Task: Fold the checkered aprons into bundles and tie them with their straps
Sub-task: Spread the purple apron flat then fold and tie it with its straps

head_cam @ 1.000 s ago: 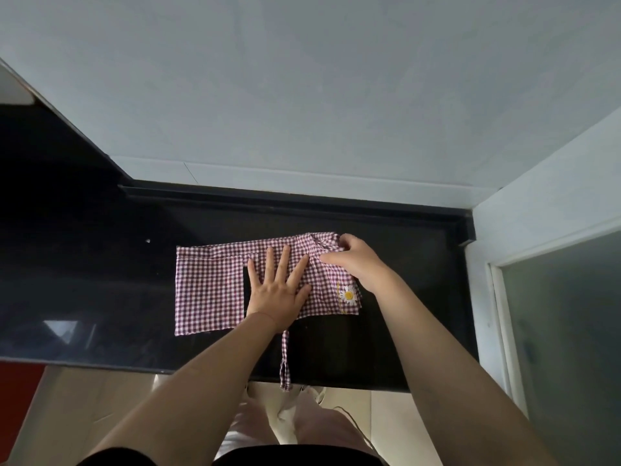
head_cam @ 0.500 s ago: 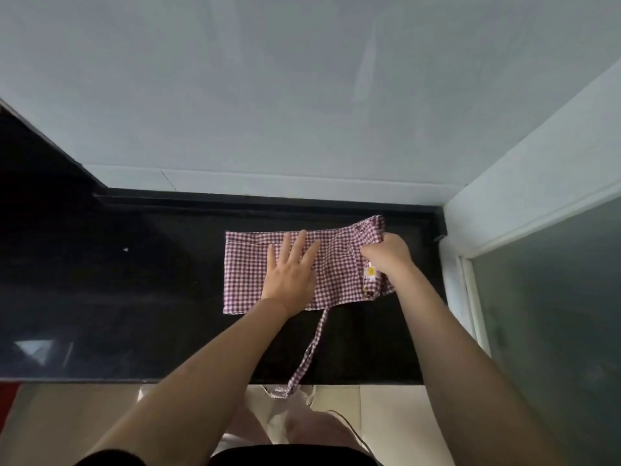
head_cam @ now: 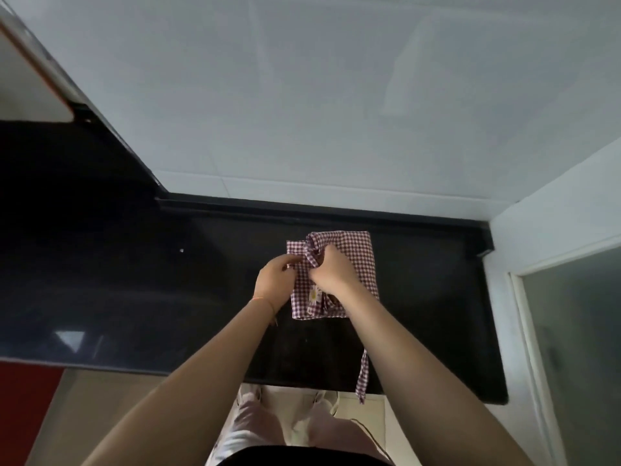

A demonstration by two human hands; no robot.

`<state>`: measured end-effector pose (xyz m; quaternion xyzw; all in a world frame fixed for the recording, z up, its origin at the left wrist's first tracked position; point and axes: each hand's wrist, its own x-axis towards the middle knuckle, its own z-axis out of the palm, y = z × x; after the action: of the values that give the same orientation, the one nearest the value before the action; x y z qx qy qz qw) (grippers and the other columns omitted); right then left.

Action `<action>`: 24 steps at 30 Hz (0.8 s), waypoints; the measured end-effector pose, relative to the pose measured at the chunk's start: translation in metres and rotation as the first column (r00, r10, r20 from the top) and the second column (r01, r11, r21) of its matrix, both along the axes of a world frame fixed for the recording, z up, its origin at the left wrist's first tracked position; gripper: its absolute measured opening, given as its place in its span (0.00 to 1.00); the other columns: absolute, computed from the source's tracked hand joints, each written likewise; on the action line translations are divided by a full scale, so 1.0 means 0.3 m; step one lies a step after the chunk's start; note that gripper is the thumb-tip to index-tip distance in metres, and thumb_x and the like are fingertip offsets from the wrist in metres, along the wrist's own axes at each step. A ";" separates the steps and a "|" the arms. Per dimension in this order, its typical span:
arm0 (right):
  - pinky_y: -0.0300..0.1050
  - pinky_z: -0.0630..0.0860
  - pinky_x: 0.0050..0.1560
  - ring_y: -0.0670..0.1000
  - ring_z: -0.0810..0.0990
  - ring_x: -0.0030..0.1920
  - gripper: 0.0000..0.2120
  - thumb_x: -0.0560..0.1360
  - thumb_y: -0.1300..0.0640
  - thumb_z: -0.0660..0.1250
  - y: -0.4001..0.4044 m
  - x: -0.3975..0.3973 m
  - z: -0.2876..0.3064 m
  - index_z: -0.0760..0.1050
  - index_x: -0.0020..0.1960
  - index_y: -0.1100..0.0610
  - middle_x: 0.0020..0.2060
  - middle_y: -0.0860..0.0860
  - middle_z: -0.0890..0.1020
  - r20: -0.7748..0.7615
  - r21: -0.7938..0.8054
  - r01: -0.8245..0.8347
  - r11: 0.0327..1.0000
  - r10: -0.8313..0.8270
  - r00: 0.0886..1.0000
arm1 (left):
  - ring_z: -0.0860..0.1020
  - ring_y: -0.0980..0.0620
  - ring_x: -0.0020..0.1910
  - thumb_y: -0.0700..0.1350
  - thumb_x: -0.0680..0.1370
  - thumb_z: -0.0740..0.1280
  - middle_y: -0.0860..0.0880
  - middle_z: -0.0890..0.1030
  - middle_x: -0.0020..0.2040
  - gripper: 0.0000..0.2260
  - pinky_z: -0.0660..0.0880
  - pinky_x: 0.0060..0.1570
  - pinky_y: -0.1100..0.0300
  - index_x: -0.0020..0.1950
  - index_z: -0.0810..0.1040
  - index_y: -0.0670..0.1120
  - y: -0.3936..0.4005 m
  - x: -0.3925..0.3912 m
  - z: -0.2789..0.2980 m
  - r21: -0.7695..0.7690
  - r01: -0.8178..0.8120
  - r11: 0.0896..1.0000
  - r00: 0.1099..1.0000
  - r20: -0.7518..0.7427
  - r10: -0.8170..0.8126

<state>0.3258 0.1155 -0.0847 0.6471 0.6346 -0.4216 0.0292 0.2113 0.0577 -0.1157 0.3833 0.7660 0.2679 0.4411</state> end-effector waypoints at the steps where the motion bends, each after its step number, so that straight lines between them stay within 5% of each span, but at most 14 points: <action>1: 0.48 0.78 0.57 0.53 0.80 0.56 0.24 0.78 0.57 0.68 -0.014 -0.024 -0.018 0.66 0.72 0.59 0.60 0.54 0.78 0.006 -0.003 0.006 1.000 -0.006 1.000 | 0.76 0.54 0.60 0.39 0.81 0.60 0.52 0.80 0.62 0.15 0.70 0.62 0.61 0.62 0.81 0.49 -0.007 -0.029 -0.002 -0.014 -0.070 0.997 0.995 0.076 0.071; 4: 0.45 0.76 0.54 0.53 0.79 0.57 0.26 0.78 0.55 0.68 -0.033 -0.062 -0.035 0.65 0.73 0.59 0.61 0.54 0.78 0.022 -0.011 -0.034 0.999 0.034 0.999 | 0.82 0.49 0.54 0.51 0.80 0.65 0.49 0.85 0.50 0.10 0.77 0.61 0.47 0.49 0.85 0.51 -0.013 -0.078 -0.019 -0.092 -0.199 0.976 0.929 0.300 0.218; 6: 0.44 0.75 0.56 0.54 0.78 0.60 0.29 0.77 0.55 0.70 -0.023 -0.060 -0.024 0.64 0.73 0.59 0.63 0.54 0.76 -0.022 -0.117 -0.130 0.985 0.128 0.992 | 0.83 0.48 0.52 0.55 0.79 0.66 0.49 0.86 0.47 0.12 0.79 0.58 0.47 0.46 0.85 0.50 -0.008 -0.077 -0.018 -0.122 -0.211 0.970 0.901 0.359 0.241; 8: 0.47 0.76 0.60 0.53 0.78 0.60 0.29 0.76 0.55 0.71 -0.004 -0.042 -0.006 0.65 0.73 0.56 0.64 0.53 0.76 -0.067 -0.267 -0.272 0.924 0.264 0.962 | 0.82 0.51 0.49 0.55 0.78 0.69 0.52 0.85 0.45 0.10 0.79 0.53 0.53 0.47 0.84 0.50 -0.003 -0.073 -0.013 -0.083 -0.137 0.987 0.954 0.258 0.154; 10: 0.47 0.81 0.53 0.51 0.81 0.54 0.21 0.78 0.57 0.67 0.030 -0.009 0.009 0.71 0.70 0.55 0.59 0.52 0.79 -0.103 -0.326 -0.331 0.885 0.315 0.943 | 0.80 0.53 0.47 0.50 0.78 0.70 0.53 0.82 0.44 0.06 0.75 0.44 0.61 0.47 0.82 0.48 0.003 -0.067 -0.013 -0.057 -0.058 0.997 0.996 0.062 0.062; 12: 0.46 0.82 0.45 0.49 0.83 0.44 0.09 0.80 0.58 0.63 0.054 0.034 0.027 0.79 0.58 0.56 0.48 0.51 0.83 -0.071 -0.187 -0.249 0.950 0.240 0.968 | 0.78 0.54 0.43 0.45 0.78 0.69 0.53 0.80 0.42 0.03 0.70 0.37 0.65 0.45 0.80 0.47 0.010 -0.066 -0.012 -0.063 -0.030 0.998 0.999 -0.044 0.027; 14: 0.50 0.81 0.47 0.49 0.80 0.40 0.05 0.80 0.57 0.63 0.077 0.090 0.026 0.77 0.49 0.57 0.43 0.51 0.80 0.034 0.092 -0.046 0.995 0.043 0.998 | 0.78 0.54 0.41 0.41 0.78 0.68 0.51 0.79 0.42 0.04 0.69 0.36 0.66 0.43 0.77 0.46 0.017 -0.065 -0.010 -0.070 -0.010 0.997 0.997 -0.078 0.004; 16: 0.51 0.78 0.53 0.53 0.78 0.51 0.15 0.78 0.55 0.67 0.096 0.149 0.018 0.71 0.61 0.58 0.57 0.55 0.76 0.083 0.202 0.168 0.965 -0.188 0.979 | 0.76 0.53 0.40 0.39 0.77 0.68 0.49 0.76 0.45 0.06 0.70 0.36 0.65 0.41 0.74 0.45 0.019 -0.064 -0.012 -0.060 0.003 0.998 0.994 -0.112 -0.010; 19: 0.54 0.74 0.63 0.60 0.73 0.67 0.37 0.76 0.47 0.70 0.095 0.206 -0.003 0.58 0.76 0.62 0.70 0.60 0.69 0.097 -0.151 0.289 0.945 -0.277 0.956 | 0.73 0.55 0.39 0.39 0.76 0.69 0.48 0.73 0.45 0.10 0.69 0.36 0.64 0.38 0.70 0.46 0.010 -0.061 -0.016 -0.042 0.014 0.999 0.993 -0.116 -0.019; 21: 0.54 0.73 0.63 0.59 0.73 0.67 0.36 0.77 0.44 0.69 0.076 0.223 -0.011 0.61 0.76 0.62 0.70 0.58 0.71 0.046 -0.319 0.288 0.903 -0.289 0.956 | 0.72 0.56 0.39 0.39 0.76 0.69 0.47 0.74 0.46 0.10 0.68 0.36 0.65 0.38 0.70 0.46 0.004 -0.059 -0.017 -0.035 0.011 0.999 0.993 -0.117 -0.015; 24: 0.55 0.72 0.63 0.59 0.74 0.67 0.33 0.75 0.45 0.72 0.048 0.231 -0.034 0.66 0.72 0.61 0.68 0.57 0.74 -0.022 -0.341 0.314 0.886 -0.342 0.939 | 0.74 0.54 0.43 0.39 0.76 0.68 0.45 0.74 0.55 0.04 0.72 0.42 0.64 0.47 0.73 0.44 0.001 -0.059 -0.005 -0.033 -0.053 0.998 0.989 -0.137 0.048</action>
<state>0.3950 0.1299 -0.0950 0.7130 0.4363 -0.5474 0.0401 0.1935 0.0580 -0.1172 0.3732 0.8085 0.2383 0.3877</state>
